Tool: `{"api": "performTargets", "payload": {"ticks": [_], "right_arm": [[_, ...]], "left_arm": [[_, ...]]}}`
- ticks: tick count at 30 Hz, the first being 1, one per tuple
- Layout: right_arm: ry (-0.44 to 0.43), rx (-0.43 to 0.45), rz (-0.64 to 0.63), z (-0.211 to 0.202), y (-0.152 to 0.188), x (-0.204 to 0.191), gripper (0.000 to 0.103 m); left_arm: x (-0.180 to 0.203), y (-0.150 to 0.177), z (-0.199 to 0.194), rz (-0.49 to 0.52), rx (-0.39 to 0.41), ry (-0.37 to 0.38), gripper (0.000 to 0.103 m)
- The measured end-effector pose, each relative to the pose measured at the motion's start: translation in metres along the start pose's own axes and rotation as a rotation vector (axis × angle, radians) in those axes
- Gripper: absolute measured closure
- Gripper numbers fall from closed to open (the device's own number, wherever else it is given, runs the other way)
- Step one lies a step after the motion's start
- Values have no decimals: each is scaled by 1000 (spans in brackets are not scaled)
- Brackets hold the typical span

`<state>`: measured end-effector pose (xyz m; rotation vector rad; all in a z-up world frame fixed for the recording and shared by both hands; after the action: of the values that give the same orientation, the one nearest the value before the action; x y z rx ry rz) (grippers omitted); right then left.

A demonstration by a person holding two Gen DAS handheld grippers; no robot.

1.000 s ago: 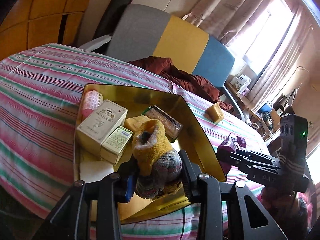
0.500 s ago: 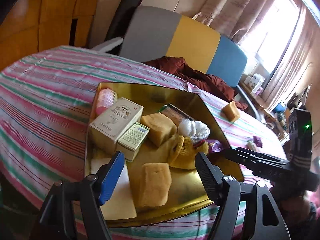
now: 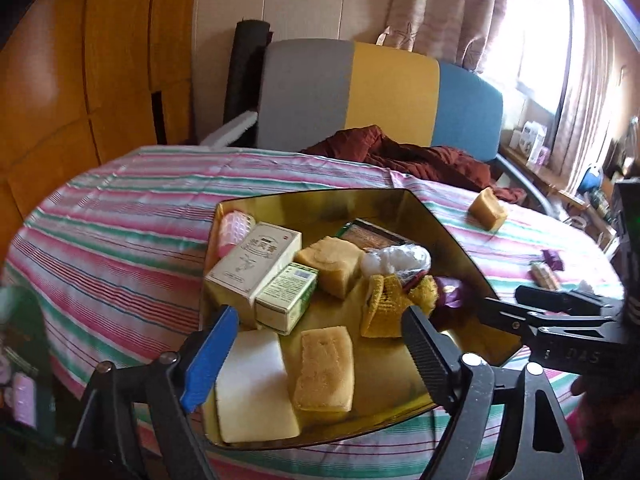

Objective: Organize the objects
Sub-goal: 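Withdraw both open grippers from the tray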

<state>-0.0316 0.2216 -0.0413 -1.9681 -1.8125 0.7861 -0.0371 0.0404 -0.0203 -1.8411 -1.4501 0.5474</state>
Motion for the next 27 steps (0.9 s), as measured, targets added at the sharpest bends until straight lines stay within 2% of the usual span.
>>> {"api": "performTargets", "payload": {"ticks": [5, 15, 18, 27], "right_arm": [[22, 8, -10, -1, 5, 0, 27], [71, 34, -8, -9, 7, 12, 26], [81, 36, -4, -10, 7, 18, 20], [126, 31, 26, -15, 3, 48, 19]], "left_arm": [[1, 2, 0, 12, 3, -42, 11], [18, 10, 3, 59, -24, -32, 10], [20, 11, 5, 63, -33, -33, 10], [25, 13, 10, 74, -53, -14, 10]]}}
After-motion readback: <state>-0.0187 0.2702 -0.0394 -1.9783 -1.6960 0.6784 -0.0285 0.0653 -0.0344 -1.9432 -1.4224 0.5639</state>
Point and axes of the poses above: each gripper's, at about its wrist camera, not at the fingertips, and z roughly the way its jaws point, x to its right, y to its underside, the point moved 4 cm from there along z, roughly the way its jaws point, and after that the axes turned 2 degrees about y, right-handed, at the moved point
